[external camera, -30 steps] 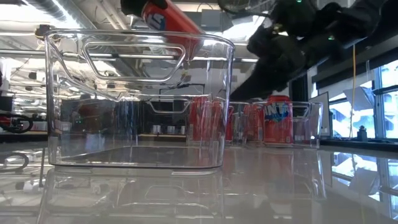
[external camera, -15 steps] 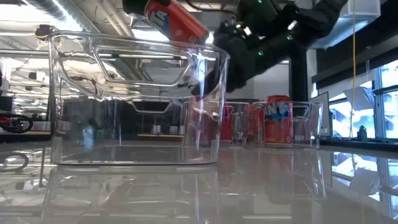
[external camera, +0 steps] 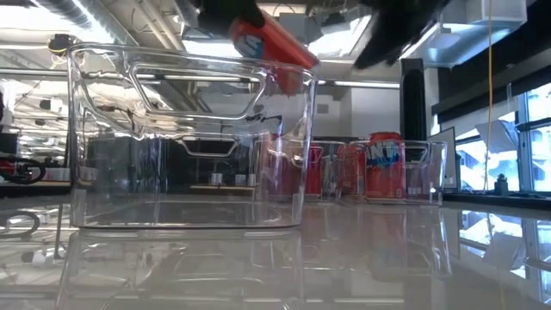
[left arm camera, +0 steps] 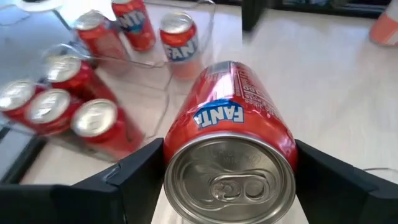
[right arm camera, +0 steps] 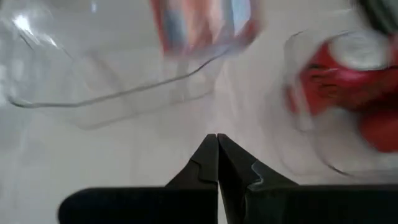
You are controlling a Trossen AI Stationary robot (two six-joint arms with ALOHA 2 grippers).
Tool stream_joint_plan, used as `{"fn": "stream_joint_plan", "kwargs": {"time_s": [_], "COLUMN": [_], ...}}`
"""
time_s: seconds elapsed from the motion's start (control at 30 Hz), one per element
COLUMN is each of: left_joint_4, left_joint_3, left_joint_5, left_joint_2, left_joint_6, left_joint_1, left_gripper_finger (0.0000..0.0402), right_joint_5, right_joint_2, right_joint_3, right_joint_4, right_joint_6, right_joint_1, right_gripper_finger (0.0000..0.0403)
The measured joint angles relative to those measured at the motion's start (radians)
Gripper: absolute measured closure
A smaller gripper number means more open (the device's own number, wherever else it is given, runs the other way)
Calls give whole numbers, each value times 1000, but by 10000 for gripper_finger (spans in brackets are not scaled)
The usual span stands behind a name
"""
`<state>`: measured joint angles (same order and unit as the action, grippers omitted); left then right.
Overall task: Sort soda cans
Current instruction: Put the red soda can into the top right transparent bin
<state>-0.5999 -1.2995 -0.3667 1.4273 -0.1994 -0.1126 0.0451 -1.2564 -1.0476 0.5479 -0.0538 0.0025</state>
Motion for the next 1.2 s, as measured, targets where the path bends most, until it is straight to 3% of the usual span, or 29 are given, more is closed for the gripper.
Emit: {"fn": "stream_joint_plan", "kwargs": {"time_s": [0.13, 0.33, 0.47, 0.7, 0.8, 1.07, 1.2], "left_joint_4": [79, 17, -29, -73, -59, -39, -10], "left_joint_3": [-10, -128, -234, -327, -340, -338, -329], "left_joint_5": [66, 119, 151, 233, 244, 311, 317], "left_joint_2": [71, 214, 317, 460, 479, 482, 490], "left_joint_6": [32, 56, 63, 106, 127, 151, 154], "left_joint_1": [18, 47, 70, 111, 113, 117, 116], "left_gripper_finger": [109, 109, 109, 109, 109, 109, 109], "right_joint_5": [35, 48, 30, 52, 40, 26, -16], "right_joint_2": [151, 263, 255, 224, 211, 132, 79], "right_joint_3": [55, 201, 274, 376, 435, 561, 570], "right_joint_4": [13, -146, -153, -173, -282, -577, -615], "right_joint_6": [-51, -169, -257, -279, -256, -228, -228], "right_joint_1": [6, 18, 17, 17, 18, 18, 18], "right_gripper_finger": [402, 402, 380, 282, 255, 256, 261]}}
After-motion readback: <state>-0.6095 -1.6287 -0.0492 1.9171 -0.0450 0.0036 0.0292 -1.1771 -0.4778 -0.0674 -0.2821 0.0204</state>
